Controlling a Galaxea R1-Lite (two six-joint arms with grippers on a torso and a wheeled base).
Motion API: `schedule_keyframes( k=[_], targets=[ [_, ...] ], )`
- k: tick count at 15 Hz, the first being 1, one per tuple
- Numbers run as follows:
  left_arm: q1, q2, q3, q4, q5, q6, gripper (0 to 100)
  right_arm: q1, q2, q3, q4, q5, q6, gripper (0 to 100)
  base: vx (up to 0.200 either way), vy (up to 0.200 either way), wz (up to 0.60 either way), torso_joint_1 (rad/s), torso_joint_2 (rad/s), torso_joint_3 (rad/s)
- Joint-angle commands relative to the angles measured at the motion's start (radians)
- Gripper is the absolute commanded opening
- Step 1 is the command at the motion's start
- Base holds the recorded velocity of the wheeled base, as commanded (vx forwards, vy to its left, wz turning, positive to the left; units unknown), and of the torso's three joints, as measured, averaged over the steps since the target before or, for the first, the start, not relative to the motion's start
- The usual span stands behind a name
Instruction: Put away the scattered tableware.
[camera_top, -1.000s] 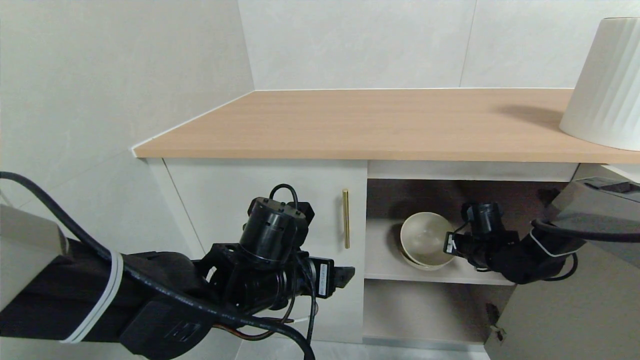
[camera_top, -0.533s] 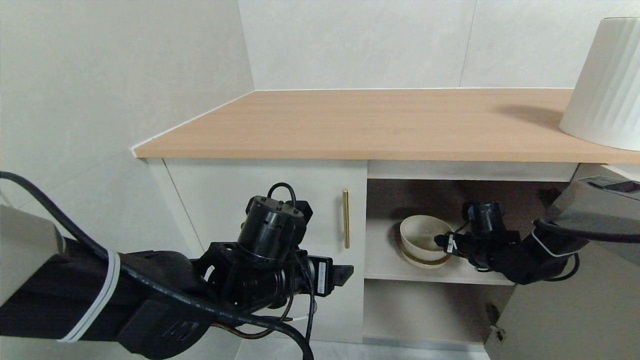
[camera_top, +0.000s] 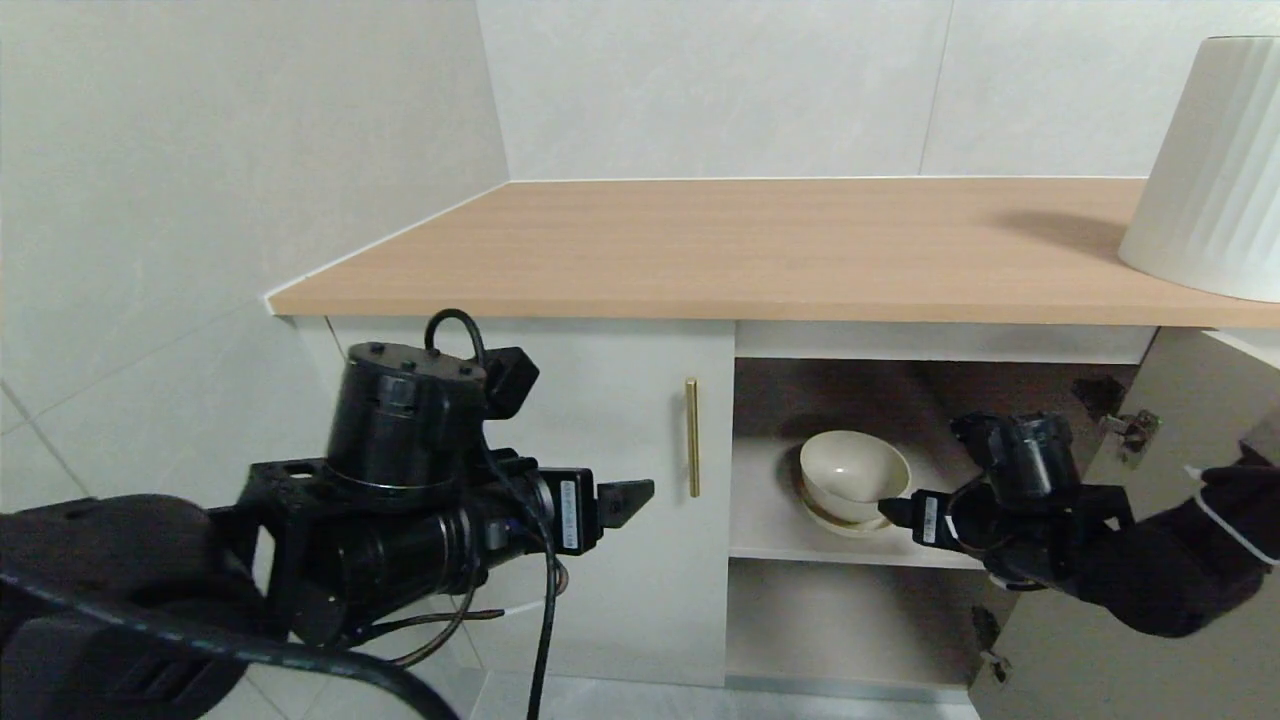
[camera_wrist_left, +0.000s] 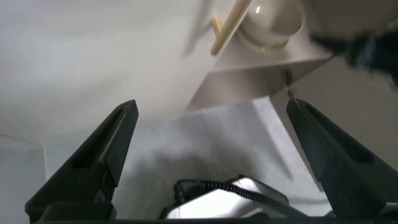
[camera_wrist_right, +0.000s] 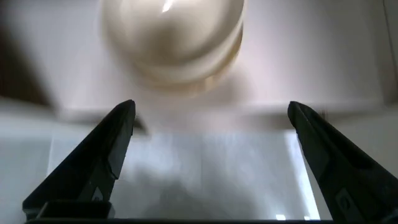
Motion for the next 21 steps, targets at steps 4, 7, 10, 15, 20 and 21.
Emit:
schedule_keyframes(
  k=[4, 7, 10, 15, 20, 21],
  targets=[
    [0.058, -0.262, 0.119, 0.020, -0.002, 0.059, 100, 0.053, -0.459, 0.062, 0.315, 0.039, 0.004, 100, 0.000, 0.000, 0.00, 0.000, 0.00, 0.000],
    [0.135, -0.332, 0.182, 0.012, -0.017, 0.220, 100, 0.056, -0.564, 0.000, 0.472, 0.056, 0.006, 100, 0.000, 0.000, 0.00, 0.000, 0.00, 0.000],
    [0.129, -0.332, 0.184, 0.011, -0.023, 0.223, 100, 0.139, -0.647, -0.010, 0.559, 0.047, 0.001, 100, 0.000, 0.000, 0.00, 0.000, 0.00, 0.000],
    [0.129, -0.341, 0.187, 0.012, -0.063, 0.200, 100, 0.190, -0.680, -0.030, 0.665, 0.041, 0.001, 100, 0.000, 0.000, 0.00, 0.000, 0.00, 0.000],
    [0.129, -0.331, 0.187, 0.012, -0.065, 0.197, 100, 0.191, -0.679, -0.027, 0.680, 0.041, -0.002, 100, -0.200, 0.000, 0.00, 0.002, 0.00, 0.001],
    [0.129, -0.331, 0.187, 0.012, -0.065, 0.197, 100, 0.191, -0.677, -0.026, 0.680, 0.041, -0.002, 100, -0.200, 0.000, 0.00, -0.002, 0.00, 0.012]
  ],
)
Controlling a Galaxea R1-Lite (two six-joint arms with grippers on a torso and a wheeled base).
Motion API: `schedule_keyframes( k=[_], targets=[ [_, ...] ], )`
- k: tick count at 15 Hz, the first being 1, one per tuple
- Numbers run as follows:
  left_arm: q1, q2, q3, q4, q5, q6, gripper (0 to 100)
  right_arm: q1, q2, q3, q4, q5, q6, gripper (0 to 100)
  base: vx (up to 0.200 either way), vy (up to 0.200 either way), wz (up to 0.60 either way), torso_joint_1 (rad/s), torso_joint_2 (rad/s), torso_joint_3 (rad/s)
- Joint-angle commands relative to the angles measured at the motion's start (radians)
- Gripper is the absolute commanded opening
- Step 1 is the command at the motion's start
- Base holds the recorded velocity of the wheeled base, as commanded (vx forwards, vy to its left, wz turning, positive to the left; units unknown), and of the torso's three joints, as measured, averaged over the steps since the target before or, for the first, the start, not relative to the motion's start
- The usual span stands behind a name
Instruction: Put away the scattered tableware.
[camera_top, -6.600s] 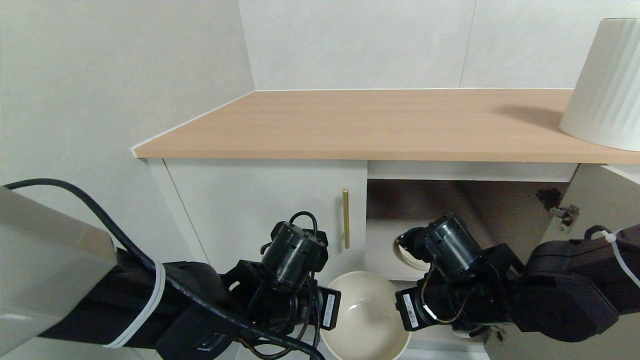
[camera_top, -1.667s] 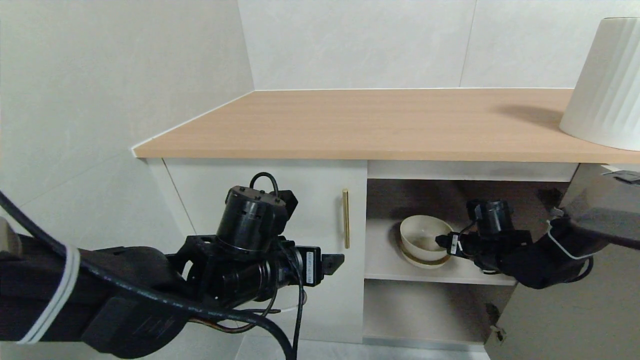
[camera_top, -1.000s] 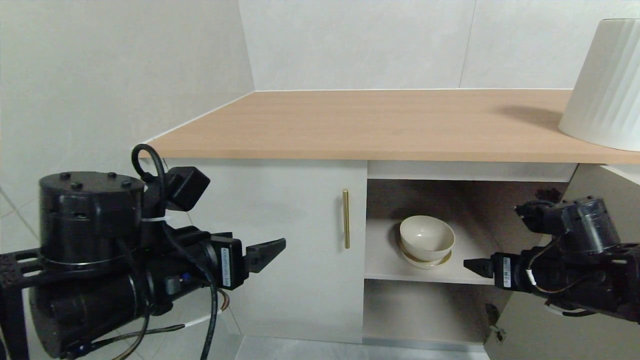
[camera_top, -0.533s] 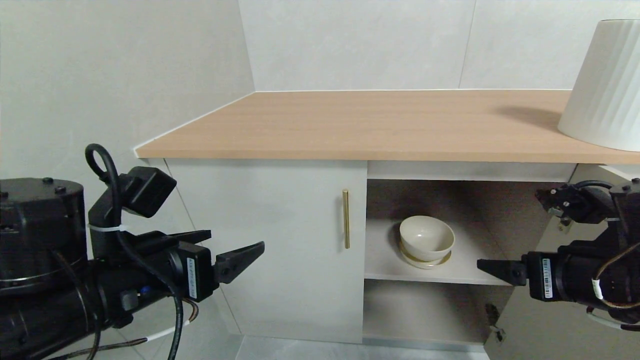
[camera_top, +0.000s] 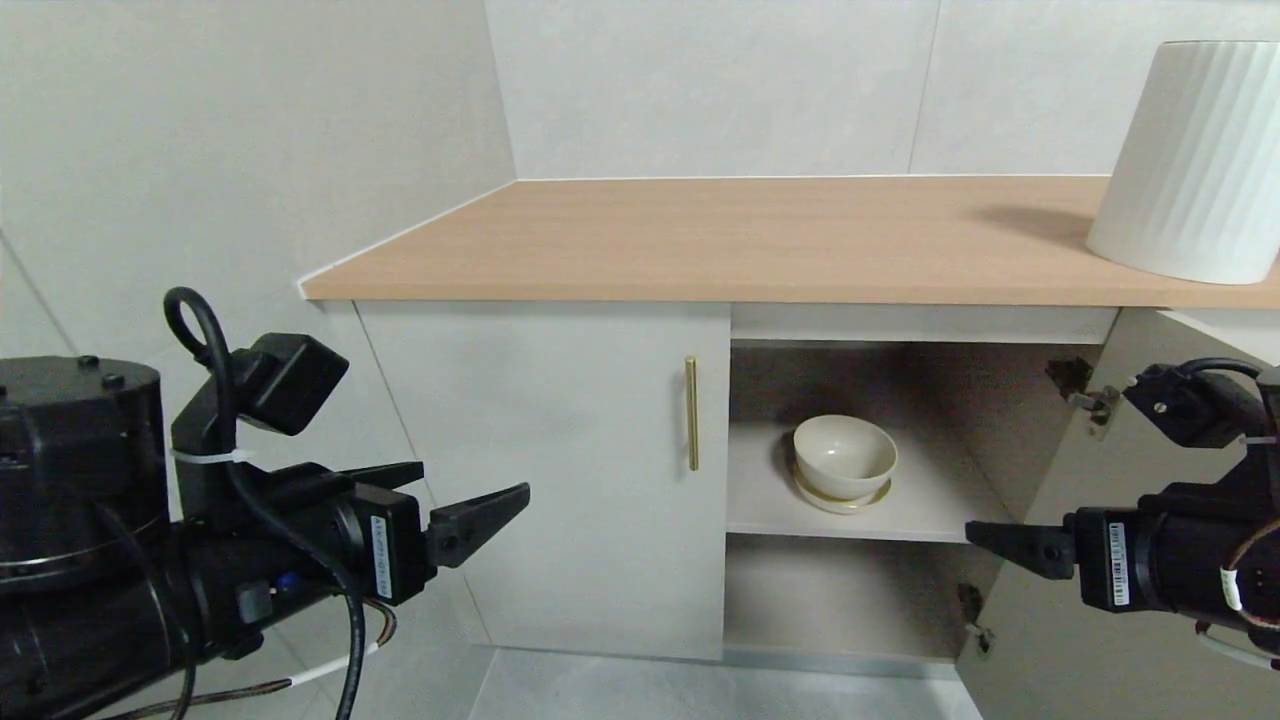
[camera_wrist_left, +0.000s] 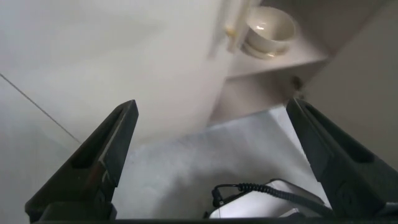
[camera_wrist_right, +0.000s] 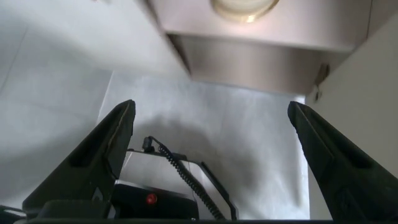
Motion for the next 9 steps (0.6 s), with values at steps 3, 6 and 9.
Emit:
schedule_keyframes(
  k=[3, 6, 9],
  targets=[
    [-0.002, 0.006, 0.002, -0.001, 0.001, 0.000, 100, 0.002, 0.006, 0.005, 0.000, 0.001, 0.001, 100, -0.200, 0.000, 0.00, 0.002, 0.00, -0.001],
    [-0.003, 0.009, 0.002, -0.001, 0.001, 0.000, 100, 0.009, 0.006, 0.005, 0.023, 0.001, 0.001, 100, -0.200, 0.000, 0.00, 0.004, 0.00, 0.004],
    [-0.005, 0.009, 0.002, -0.001, 0.001, 0.000, 100, 0.009, 0.003, 0.005, 0.024, 0.001, 0.001, 100, -0.200, 0.000, 0.00, 0.001, 0.00, 0.002]
  ],
)
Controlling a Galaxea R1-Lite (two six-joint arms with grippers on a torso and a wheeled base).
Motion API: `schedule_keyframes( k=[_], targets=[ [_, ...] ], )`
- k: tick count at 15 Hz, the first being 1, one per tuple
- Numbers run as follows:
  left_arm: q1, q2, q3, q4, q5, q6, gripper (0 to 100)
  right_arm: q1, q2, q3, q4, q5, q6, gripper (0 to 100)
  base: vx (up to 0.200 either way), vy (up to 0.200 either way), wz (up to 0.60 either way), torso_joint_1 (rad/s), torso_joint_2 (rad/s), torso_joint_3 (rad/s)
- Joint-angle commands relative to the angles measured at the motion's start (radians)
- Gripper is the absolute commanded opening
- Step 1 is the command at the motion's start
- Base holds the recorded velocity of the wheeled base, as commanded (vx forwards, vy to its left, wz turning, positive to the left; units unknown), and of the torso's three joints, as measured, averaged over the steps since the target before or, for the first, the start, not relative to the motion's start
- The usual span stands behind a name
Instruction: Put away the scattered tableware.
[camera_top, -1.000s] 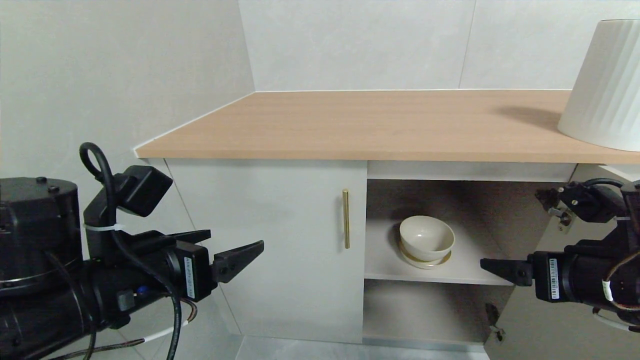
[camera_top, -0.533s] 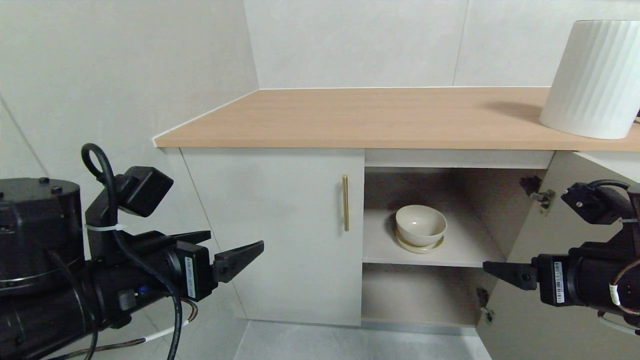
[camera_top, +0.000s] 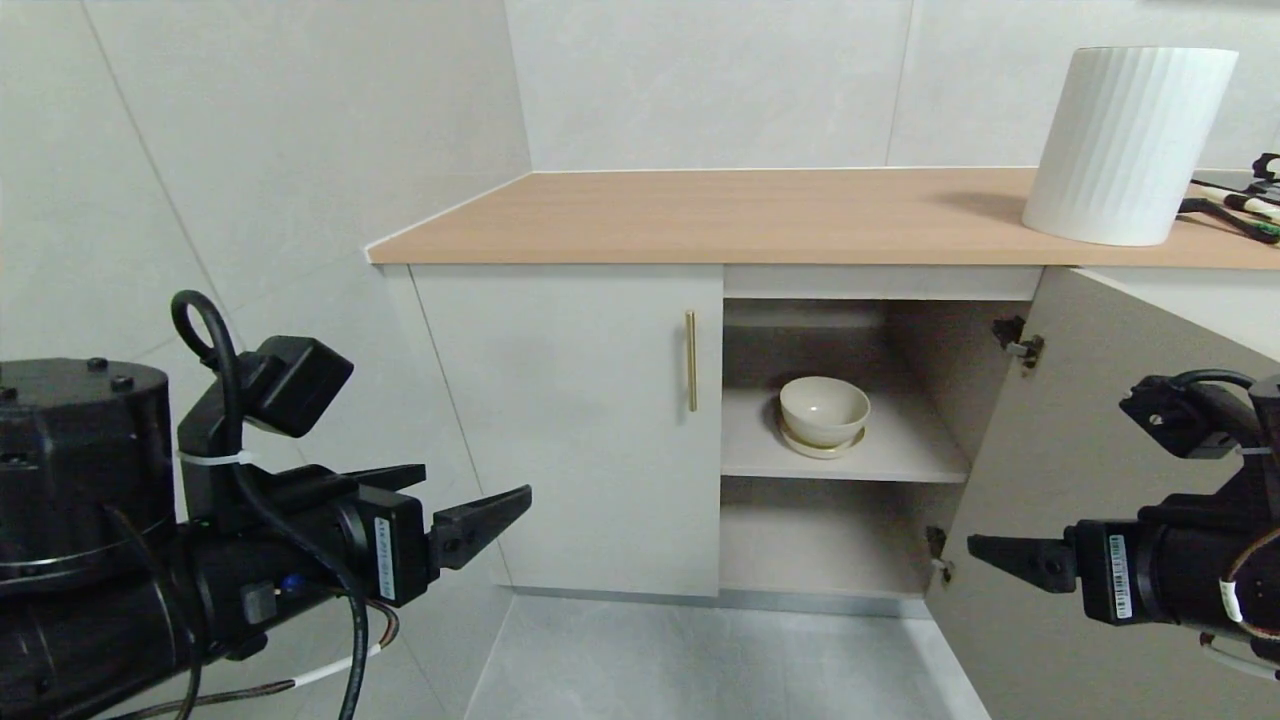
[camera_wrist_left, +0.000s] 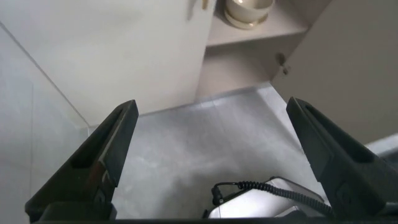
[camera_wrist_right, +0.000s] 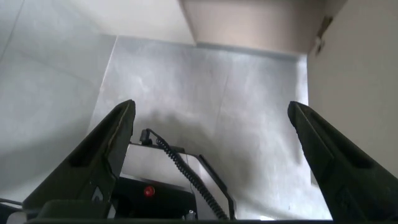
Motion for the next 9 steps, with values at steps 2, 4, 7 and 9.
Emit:
schedule_keyframes(
  k=[2, 4, 7, 9],
  targets=[
    [0.000, 0.004, 0.000, -0.001, 0.001, 0.000, 100, 0.000, 0.003, 0.000, 0.000, 0.000, 0.000, 100, -0.200, 0.000, 0.00, 0.002, 0.00, -0.002],
    [0.000, 0.004, 0.001, -0.001, 0.001, 0.000, 100, 0.000, 0.003, 0.000, 0.000, 0.000, 0.000, 100, -0.200, 0.000, 0.00, 0.000, 0.00, 0.002],
    [0.000, 0.005, 0.001, -0.001, 0.001, 0.000, 100, 0.000, 0.002, 0.000, 0.000, 0.000, 0.000, 100, -0.067, 0.000, 0.00, -0.001, 0.00, 0.001],
    [0.000, 0.005, 0.001, -0.001, 0.001, 0.000, 100, 0.000, -0.006, 0.000, 0.000, 0.000, 0.000, 100, 0.000, 0.000, 0.00, 0.000, 0.00, 0.000]
  ],
)
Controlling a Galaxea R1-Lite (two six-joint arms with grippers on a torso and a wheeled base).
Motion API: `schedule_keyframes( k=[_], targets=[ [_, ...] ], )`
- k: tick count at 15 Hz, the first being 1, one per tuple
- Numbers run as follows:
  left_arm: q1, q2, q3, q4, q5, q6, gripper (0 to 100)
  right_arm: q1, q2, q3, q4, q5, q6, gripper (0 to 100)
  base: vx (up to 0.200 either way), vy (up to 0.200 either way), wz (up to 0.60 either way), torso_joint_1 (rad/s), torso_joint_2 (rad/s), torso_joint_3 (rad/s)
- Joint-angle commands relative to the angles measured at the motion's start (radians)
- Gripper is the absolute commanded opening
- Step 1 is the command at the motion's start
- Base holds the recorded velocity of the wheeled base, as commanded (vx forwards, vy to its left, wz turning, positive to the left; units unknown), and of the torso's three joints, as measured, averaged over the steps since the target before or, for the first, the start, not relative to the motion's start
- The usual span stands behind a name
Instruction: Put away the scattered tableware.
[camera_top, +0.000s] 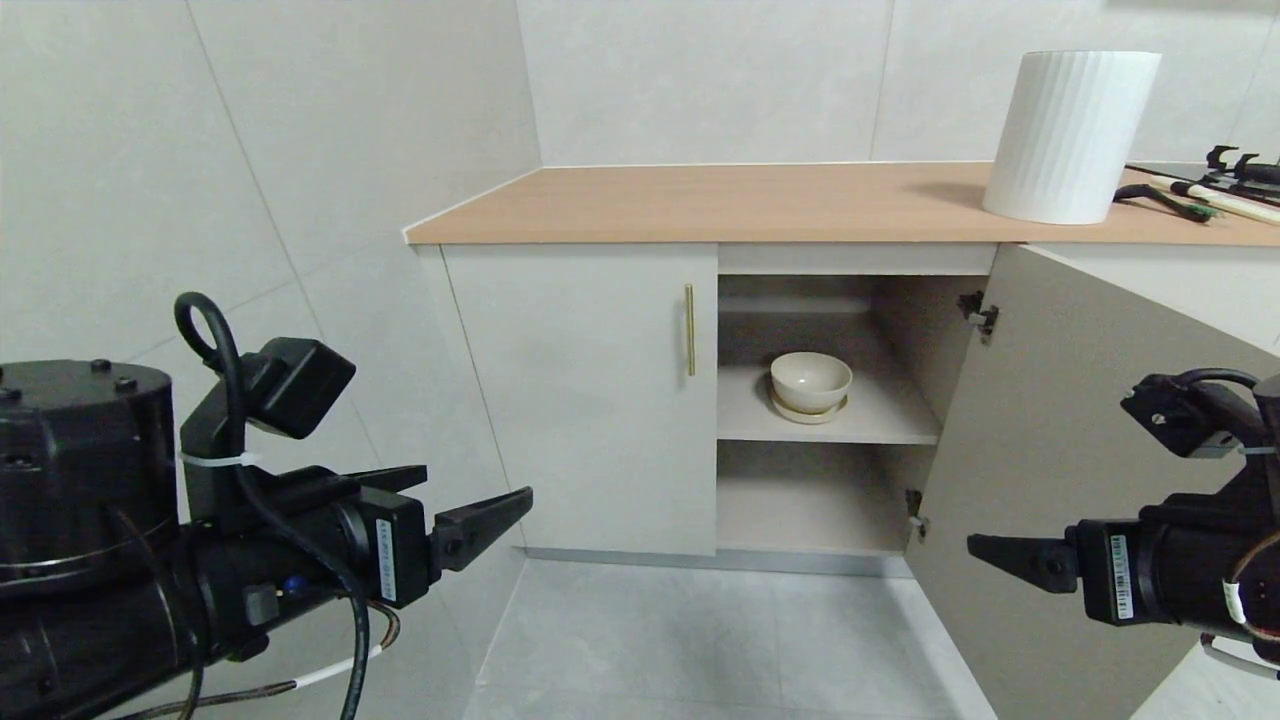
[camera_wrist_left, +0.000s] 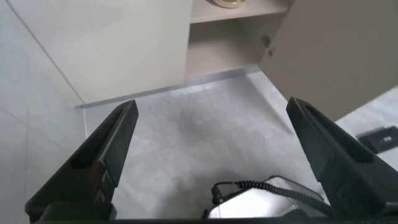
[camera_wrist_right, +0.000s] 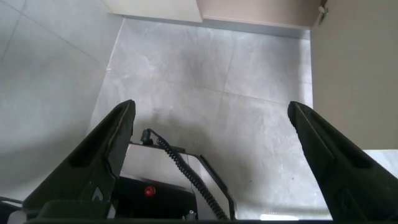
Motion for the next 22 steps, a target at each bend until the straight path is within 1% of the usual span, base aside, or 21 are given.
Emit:
schedule_keyframes(
  k=[1, 8, 9, 11, 16, 18, 19, 21, 22],
  targets=[
    [0.000, 0.003, 0.000, 0.000, 0.000, 0.000, 100, 0.000, -0.004, 0.002, 0.001, -0.001, -0.001, 100, 0.000, 0.000, 0.00, 0.000, 0.00, 0.000],
    [0.000, 0.005, 0.001, 0.003, 0.000, 0.003, 100, 0.000, -0.020, 0.001, 0.009, -0.001, -0.003, 100, 0.000, 0.000, 0.00, 0.000, 0.00, 0.000],
    [0.000, 0.005, 0.003, 0.004, 0.000, 0.006, 100, 0.000, -0.024, -0.004, 0.033, -0.002, -0.003, 100, 0.000, 0.000, 0.00, 0.000, 0.00, 0.000],
    [0.000, 0.003, 0.003, 0.004, 0.000, 0.006, 100, 0.000, -0.043, -0.009, 0.082, -0.001, -0.044, 100, 0.000, -0.200, 0.00, 0.005, 0.00, -0.002],
    [0.000, 0.003, 0.003, 0.001, 0.000, 0.006, 100, 0.000, -0.053, -0.010, 0.165, -0.001, -0.082, 100, 0.000, -0.200, 0.00, 0.002, 0.00, 0.003],
    [0.000, 0.005, 0.003, 0.001, 0.000, 0.006, 100, 0.000, -0.070, -0.009, 0.207, -0.001, -0.122, 100, 0.000, -0.200, 0.00, 0.002, 0.00, -0.002],
    [0.000, 0.005, 0.003, 0.001, 0.000, 0.006, 100, 0.000, -0.079, -0.009, 0.227, 0.001, -0.136, 100, 0.000, 0.000, 0.00, 0.000, 0.00, 0.000],
    [0.000, 0.005, 0.003, 0.001, -0.001, 0.004, 100, -0.001, -0.119, -0.024, 0.325, 0.002, -0.194, 100, 0.000, 0.000, 0.00, 0.000, 0.00, 0.000],
    [0.000, 0.005, 0.003, 0.001, -0.001, 0.004, 100, -0.003, -0.123, -0.041, 0.371, -0.001, -0.196, 100, 0.000, 0.000, 0.00, 0.000, 0.00, 0.000]
  ],
)
